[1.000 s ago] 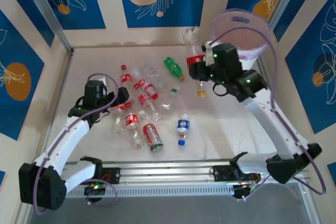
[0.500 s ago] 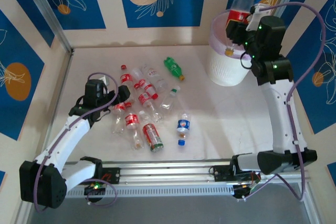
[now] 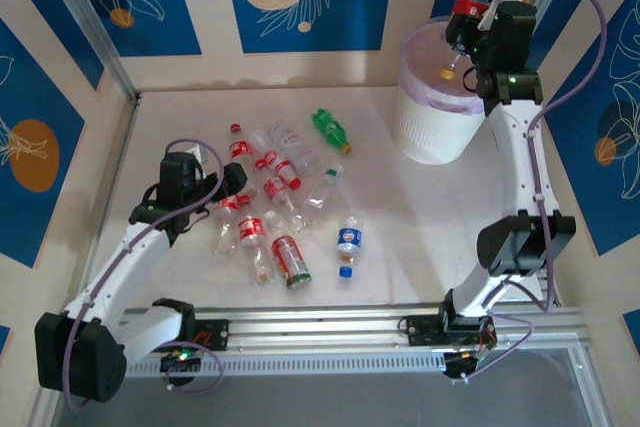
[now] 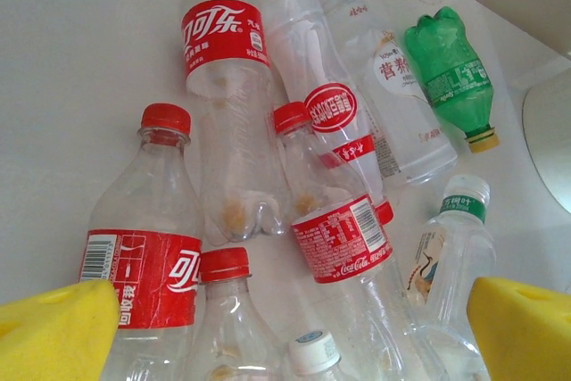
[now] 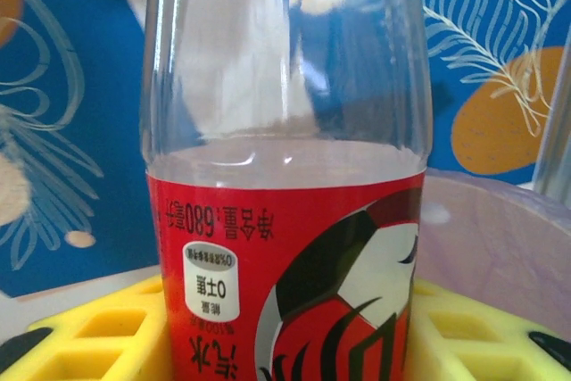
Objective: Put the plastic bottles in the bin
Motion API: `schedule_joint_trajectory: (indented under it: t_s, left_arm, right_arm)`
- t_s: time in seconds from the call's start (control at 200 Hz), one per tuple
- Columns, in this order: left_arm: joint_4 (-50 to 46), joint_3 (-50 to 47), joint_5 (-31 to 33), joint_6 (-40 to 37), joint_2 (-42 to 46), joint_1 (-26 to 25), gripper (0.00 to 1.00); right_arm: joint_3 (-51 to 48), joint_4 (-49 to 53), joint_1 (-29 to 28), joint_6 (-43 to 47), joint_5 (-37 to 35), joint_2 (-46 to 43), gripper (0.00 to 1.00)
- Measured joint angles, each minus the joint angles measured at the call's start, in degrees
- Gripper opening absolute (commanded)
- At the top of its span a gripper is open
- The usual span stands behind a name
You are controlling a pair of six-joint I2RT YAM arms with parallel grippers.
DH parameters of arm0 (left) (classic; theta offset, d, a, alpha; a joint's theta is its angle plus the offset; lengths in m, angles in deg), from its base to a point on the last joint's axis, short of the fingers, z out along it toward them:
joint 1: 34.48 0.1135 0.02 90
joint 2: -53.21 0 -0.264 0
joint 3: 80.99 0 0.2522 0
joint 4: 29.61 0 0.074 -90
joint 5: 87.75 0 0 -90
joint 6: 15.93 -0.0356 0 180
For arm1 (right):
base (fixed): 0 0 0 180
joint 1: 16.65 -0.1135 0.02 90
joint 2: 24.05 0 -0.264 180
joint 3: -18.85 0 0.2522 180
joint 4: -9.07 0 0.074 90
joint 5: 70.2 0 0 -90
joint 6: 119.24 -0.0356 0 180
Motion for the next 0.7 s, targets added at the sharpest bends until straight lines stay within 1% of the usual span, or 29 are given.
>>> schedule_joint_trajectory:
  t_s: [0.125, 0.28, 0.505, 0.7]
  left_arm:
    - [-0.28, -0.07, 0.35, 0.02, 0.74, 0.0, 1.0]
    - [-0.26, -0.79, 0.37, 0.04, 0.74, 0.02, 1.0]
    - [-0.22, -0.9, 0.37, 0.02, -0.2, 0.02, 1.0]
    - [-0.26, -0.94, 0.42, 0.02, -0.66, 0.02, 1.0]
  right_arm:
    - [0.46, 1.18, 1.49, 0.44, 0.04, 2.84, 0.5]
    - [0.24, 2.19, 2.05, 1.09, 0.11, 4.22, 0.5]
    - [-4.07, 2.34, 2.05, 1.36, 1.14, 4.46, 0.5]
    - [-5.66, 3.21, 2.05, 1.9, 2.08, 7.54, 0.5]
